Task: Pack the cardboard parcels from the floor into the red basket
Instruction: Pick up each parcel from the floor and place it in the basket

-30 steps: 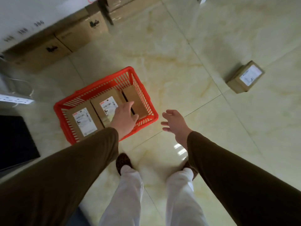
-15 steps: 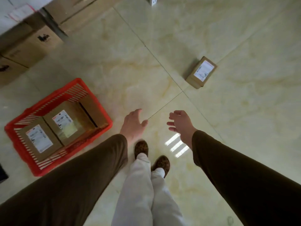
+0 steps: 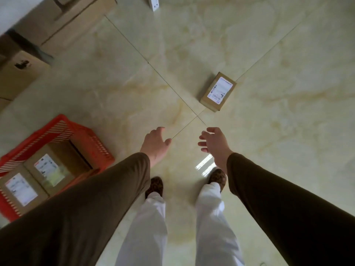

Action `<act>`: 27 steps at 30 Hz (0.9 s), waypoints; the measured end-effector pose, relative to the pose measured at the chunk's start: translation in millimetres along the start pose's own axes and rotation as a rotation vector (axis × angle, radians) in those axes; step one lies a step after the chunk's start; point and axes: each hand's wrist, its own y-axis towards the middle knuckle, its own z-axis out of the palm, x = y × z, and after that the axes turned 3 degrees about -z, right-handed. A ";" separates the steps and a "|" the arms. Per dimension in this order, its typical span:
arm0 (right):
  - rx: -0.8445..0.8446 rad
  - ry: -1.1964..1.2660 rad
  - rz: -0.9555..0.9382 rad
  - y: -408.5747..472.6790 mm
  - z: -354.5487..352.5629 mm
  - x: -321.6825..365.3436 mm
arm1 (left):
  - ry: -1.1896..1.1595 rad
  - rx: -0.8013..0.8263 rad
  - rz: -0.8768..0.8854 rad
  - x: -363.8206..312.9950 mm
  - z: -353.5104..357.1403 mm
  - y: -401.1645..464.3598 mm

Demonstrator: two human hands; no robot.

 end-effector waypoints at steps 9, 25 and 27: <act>-0.041 -0.051 0.035 72.2 -114.6 38.3 | -0.169 0.006 -0.030 -106.0 58.9 45.9; -0.034 -0.475 -0.190 264.1 -129.3 122.3 | -0.628 0.001 -0.306 -177.3 95.3 205.3; 0.001 -0.544 -0.212 289.0 -129.0 123.4 | -0.684 -0.012 -0.353 -179.7 108.8 226.1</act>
